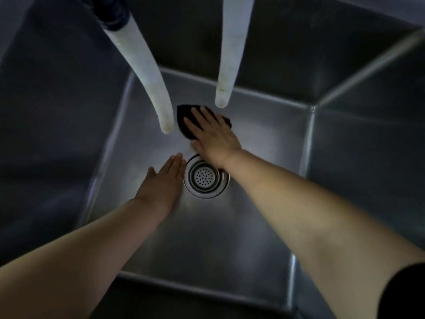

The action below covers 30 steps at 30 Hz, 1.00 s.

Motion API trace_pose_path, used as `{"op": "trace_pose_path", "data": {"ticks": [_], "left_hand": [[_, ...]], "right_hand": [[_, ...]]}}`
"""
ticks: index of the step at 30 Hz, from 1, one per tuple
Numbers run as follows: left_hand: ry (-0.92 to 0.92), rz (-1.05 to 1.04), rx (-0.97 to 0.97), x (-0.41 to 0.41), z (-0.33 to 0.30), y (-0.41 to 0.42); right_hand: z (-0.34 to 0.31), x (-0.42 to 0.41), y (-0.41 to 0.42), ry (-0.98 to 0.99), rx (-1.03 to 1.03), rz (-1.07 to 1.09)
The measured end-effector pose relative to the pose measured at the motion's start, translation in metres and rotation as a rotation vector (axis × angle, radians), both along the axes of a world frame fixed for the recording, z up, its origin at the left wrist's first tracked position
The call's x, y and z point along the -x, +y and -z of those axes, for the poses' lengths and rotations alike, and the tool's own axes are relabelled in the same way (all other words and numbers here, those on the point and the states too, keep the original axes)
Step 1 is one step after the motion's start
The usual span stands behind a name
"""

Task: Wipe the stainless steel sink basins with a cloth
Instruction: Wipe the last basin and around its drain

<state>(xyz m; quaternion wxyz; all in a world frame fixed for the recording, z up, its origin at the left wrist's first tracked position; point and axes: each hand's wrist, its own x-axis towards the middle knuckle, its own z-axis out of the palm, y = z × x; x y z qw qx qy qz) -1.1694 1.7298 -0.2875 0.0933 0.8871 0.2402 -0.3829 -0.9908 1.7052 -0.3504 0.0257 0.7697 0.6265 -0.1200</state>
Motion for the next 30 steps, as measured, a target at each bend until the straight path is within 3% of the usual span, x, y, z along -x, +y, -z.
{"op": "trace_pose_path", "data": {"ticks": [4,7,11,14,19,26,30], "left_hand": [[-0.005,0.055,-0.059,0.003,-0.006,-0.001],[-0.058,0.005,-0.074,-0.004,-0.019,-0.002],[-0.129,-0.142,-0.060,-0.010,-0.048,0.000],[-0.055,-0.107,-0.043,-0.006,-0.078,0.009],[-0.060,-0.082,-0.025,0.034,-0.122,0.037],[-0.159,-0.291,-0.018,0.112,-0.123,0.062],[-0.176,-0.385,0.051,0.127,-0.097,0.059]], "right_hand": [[-0.001,-0.063,-0.019,-0.019,-0.025,0.352],[0.000,-0.093,-0.056,-0.072,-0.003,0.466],[-0.004,-0.090,-0.103,-0.093,-0.017,0.711],[-0.011,-0.061,-0.133,-0.094,0.036,0.708],[-0.018,0.008,-0.177,-0.112,0.085,0.499],[-0.012,0.072,-0.207,-0.097,0.024,-0.330],[-0.005,0.101,-0.184,-0.050,-0.004,-0.557]]}}
